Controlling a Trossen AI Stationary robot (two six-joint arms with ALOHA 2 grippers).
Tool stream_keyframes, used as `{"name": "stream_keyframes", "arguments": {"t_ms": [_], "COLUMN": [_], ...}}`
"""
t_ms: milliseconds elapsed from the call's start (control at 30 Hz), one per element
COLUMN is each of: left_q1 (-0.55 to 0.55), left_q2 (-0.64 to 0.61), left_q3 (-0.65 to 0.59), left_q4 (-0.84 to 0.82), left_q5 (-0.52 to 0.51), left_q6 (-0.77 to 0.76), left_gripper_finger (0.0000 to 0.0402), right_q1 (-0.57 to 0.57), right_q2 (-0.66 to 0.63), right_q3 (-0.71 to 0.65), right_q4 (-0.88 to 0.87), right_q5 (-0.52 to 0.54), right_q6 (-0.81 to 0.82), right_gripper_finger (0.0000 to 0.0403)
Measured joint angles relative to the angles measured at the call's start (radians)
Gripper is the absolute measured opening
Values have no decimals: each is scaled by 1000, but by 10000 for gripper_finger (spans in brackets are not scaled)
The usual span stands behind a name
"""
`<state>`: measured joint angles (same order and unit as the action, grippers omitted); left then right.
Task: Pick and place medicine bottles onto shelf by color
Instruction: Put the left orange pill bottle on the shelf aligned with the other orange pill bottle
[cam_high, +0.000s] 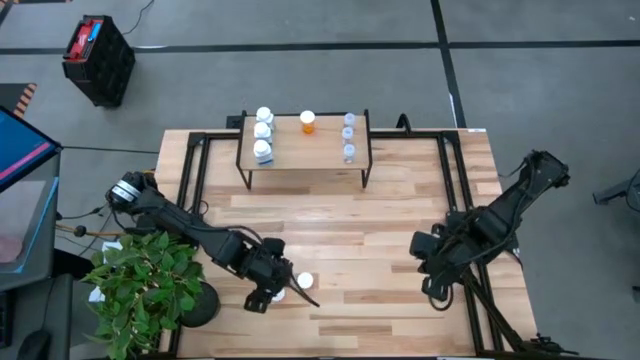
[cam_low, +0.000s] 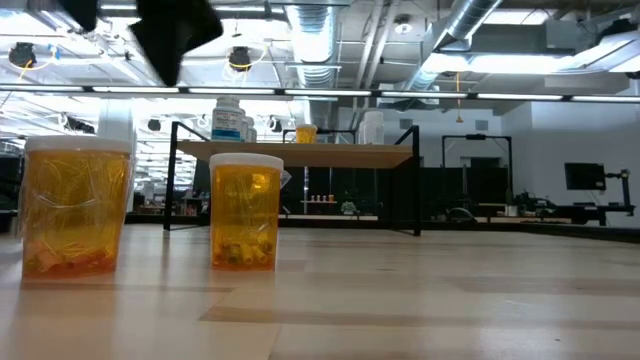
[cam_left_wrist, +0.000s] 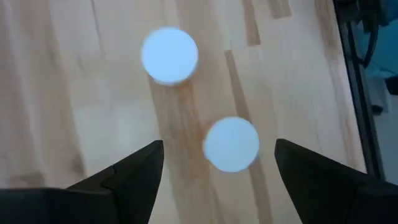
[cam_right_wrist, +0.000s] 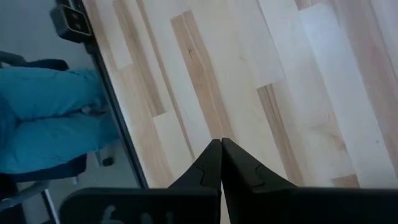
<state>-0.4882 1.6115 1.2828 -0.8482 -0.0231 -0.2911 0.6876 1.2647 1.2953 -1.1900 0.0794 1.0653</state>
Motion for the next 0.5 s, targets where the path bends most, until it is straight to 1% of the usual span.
{"name": "stream_keyframes", "arguments": {"t_ms": [67,133,233,333,433,500], "left_q1": [-11,-28,-56,-90,-108,-114], "left_q2": [8,11,10,10,23,26], "left_q3": [-21,-32,-29,-30,-29,-30], "left_q4": [25,14,80,101,125,119], "left_q5": [0,0,-12,-26,-79,-113], "left_q6": [-33,-55,-66,-67,-65,-95], "left_gripper_finger": [292,292,292,292,292,292], "right_q1": [0,0,0,0,-2,-6], "right_q2": [19,37,58,68,68,69], "right_q3": [0,0,0,0,0,0], "right_q4": [-2,-2,-2,-2,14,26], "right_q5": [-2,-5,-10,-10,-10,-11], "right_q6": [0,-9,-61,-94,-95,-98], "right_gripper_finger": [26,26,26,26,26,26]}}
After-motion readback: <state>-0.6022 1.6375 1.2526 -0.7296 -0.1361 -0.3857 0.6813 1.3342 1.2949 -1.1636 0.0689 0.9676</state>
